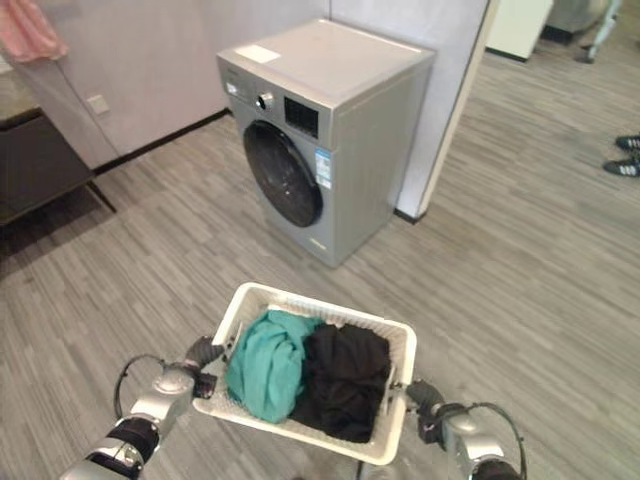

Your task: Grab the laundry basket,head to the washer,open it,put in the laundry and shut it.

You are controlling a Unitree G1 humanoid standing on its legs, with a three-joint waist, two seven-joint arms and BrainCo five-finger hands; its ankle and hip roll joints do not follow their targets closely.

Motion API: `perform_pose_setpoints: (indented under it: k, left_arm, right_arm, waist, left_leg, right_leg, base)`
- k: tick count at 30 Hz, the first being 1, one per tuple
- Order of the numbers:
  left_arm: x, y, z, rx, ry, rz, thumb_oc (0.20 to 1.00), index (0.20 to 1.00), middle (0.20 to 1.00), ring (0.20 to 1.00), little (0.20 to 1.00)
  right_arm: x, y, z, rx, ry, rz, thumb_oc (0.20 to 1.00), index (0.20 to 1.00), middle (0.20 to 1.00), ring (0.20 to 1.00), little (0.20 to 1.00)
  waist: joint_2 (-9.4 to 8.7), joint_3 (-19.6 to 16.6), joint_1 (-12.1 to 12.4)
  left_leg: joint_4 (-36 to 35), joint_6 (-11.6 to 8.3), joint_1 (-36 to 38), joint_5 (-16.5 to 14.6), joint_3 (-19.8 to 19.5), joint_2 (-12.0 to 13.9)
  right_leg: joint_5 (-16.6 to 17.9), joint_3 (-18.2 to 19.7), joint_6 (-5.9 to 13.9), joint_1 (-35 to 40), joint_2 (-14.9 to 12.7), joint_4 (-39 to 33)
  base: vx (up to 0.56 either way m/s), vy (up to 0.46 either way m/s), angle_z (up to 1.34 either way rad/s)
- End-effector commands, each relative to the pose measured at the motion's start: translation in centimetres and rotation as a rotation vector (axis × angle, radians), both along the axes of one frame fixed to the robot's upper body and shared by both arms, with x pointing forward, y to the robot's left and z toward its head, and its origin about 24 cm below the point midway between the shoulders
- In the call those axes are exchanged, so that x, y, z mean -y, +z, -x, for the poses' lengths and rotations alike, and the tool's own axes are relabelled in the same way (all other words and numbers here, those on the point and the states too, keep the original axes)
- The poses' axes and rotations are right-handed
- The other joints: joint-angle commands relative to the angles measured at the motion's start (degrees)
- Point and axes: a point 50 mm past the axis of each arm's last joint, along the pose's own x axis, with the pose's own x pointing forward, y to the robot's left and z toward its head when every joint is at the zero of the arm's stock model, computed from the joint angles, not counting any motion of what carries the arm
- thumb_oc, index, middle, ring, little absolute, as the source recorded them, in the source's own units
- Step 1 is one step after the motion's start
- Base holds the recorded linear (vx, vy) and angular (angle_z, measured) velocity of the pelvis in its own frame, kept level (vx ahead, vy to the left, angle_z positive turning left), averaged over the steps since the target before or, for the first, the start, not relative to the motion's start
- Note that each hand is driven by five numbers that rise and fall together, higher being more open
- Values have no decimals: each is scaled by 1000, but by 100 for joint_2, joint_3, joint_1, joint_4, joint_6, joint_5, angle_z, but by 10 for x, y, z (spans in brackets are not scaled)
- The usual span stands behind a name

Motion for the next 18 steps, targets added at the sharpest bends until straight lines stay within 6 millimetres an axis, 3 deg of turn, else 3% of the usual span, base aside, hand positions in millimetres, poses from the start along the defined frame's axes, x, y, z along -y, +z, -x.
perform_pose_setpoints:
  k: [1, 2, 3, 4, 5, 7, 8, 9, 10, 11, 12, 15, 17, 18]
  left_arm:
    - [27, 23, -30, 120, -90, 104, 200, 200, 200, 200, 200]
    - [32, 27, -35, 133, -108, 105, 200, 200, 200, 200, 200]
    - [31, 27, -35, 134, -108, 104, 200, 200, 200, 200, 200]
    - [35, 28, -37, 134, -124, 103, 200, 200, 200, 200, 200]
    - [38, 28, -38, 126, -140, 95, 200, 200, 200, 200, 200]
    - [45, 26, -39, 110, -160, 100, 200, 200, 200, 200, 200]
    - [45, 23, -36, 99, -151, 98, 200, 200, 200, 200, 200]
    - [46, 22, -36, 98, -152, 99, 200, 200, 200, 200, 200]
    - [47, 23, -36, 106, -152, 103, 200, 200, 200, 200, 200]
    - [45, 22, -34, 109, -146, 107, 200, 200, 200, 200, 200]
    - [45, 22, -34, 109, -146, 108, 200, 200, 200, 200, 200]
    - [34, 20, -32, 100, -111, 92, 200, 200, 200, 200, 200]
    - [30, 19, -29, 97, -105, 90, 200, 200, 200, 200, 200]
    - [28, 20, -28, 99, -105, 93, 200, 200, 200, 200, 200]
  right_arm:
    - [14, 24, -14, 134, -36, -93, 200, 200, 200, 200, 200]
    - [19, 26, -13, 139, -48, -85, 200, 200, 200, 200, 200]
    - [19, 26, -13, 140, -48, -86, 200, 200, 200, 200, 200]
    - [21, 27, -11, 144, -52, -85, 200, 200, 200, 200, 200]
    - [24, 28, -7, 148, -71, -90, 200, 200, 200, 200, 200]
    - [29, 27, -1, 142, -96, -95, 200, 200, 200, 200, 200]
    - [34, 31, -1, 168, -113, -88, 200, 200, 200, 200, 200]
    - [34, 31, -1, 167, -113, -88, 200, 200, 200, 200, 200]
    - [34, 32, -1, 178, -113, -86, 200, 200, 200, 200, 200]
    - [37, 37, -4, 201, -107, -78, 200, 200, 200, 200, 200]
    - [37, 37, -3, 201, -107, -78, 200, 200, 200, 200, 200]
    - [36, 45, -11, 247, -87, -69, 200, 200, 200, 200, 200]
    - [35, 48, -11, 258, -76, -73, 200, 200, 200, 200, 200]
    - [34, 48, -10, 261, -75, -78, 200, 200, 200, 200, 200]
  waist:
    - [-183, 86, -213]
    - [-224, 173, -267]
    - [-233, 165, -274]
    - [-246, 254, -288]
    - [-205, 288, -361]
    - [-214, 281, -405]
    - [-229, 236, -387]
    - [-235, 210, -403]
    - [-202, 203, -403]
    - [-138, 182, -390]
    - [-139, 184, -389]
    - [-18, 188, -387]
    - [82, 131, -370]
    - [115, 75, -359]
  left_leg:
    - [1657, -590, -793, 690, 1022, 489]
    - [2199, -741, -980, 843, 1465, 837]
    - [2201, -736, -1003, 858, 1459, 829]
    - [2501, -821, -1101, 987, 1819, 1122]
    - [2544, -1035, -1123, 1153, 2286, 1563]
    - [2158, -1046, -1330, 1177, 2666, 1773]
    - [1500, -919, -1629, 1045, 2559, 1700]
    - [1447, -899, -1634, 1066, 2555, 1657]
    - [1033, -937, -1727, 1287, 2525, 1765]
    - [150, -1080, -1692, 1966, 2441, 2057]
    - [132, -1082, -1680, 1978, 2446, 2052]
    - [-695, -1203, -1702, 2584, 2199, 2584]
    - [-705, -1329, -1591, 2791, 2266, 2688]
    - [-677, -1326, -1525, 2712, 2311, 2637]
  right_leg:
    - [-538, -353, 105, 278, 8, 295]
    - [-640, -592, 2, 452, 29, 260]
    - [-627, -599, -2, 440, 22, 251]
    - [-780, -755, -102, 569, 96, 275]
    - [-973, -892, -103, 761, 228, 237]
    - [-1048, -1101, -105, 960, 228, 84]
    - [-1048, -1148, -43, 1037, 158, -3]
    - [-1044, -1165, -32, 1019, 133, 0]
    - [-1078, -1143, 9, 1050, 144, -5]
    - [-1159, -1088, 70, 1093, 86, 56]
    - [-1161, -1086, 69, 1095, 84, 57]
    - [-1331, -911, 193, 1330, -47, 165]
    - [-1470, -831, 226, 1505, -56, 238]
    - [-1578, -775, 257, 1631, -103, 268]
  base:
    - [46, -310, 73]
    - [41, -308, 102]
    - [18, -227, 107]
    - [115, -219, 114]
    - [160, -252, 89]
    - [177, -69, 80]
    - [135, 61, 49]
    - [176, 131, 35]
    - [256, 199, 18]
    - [254, 191, 14]
    - [286, 212, -9]
    - [356, 233, -35]
    - [461, 256, -46]
    - [408, 235, -34]
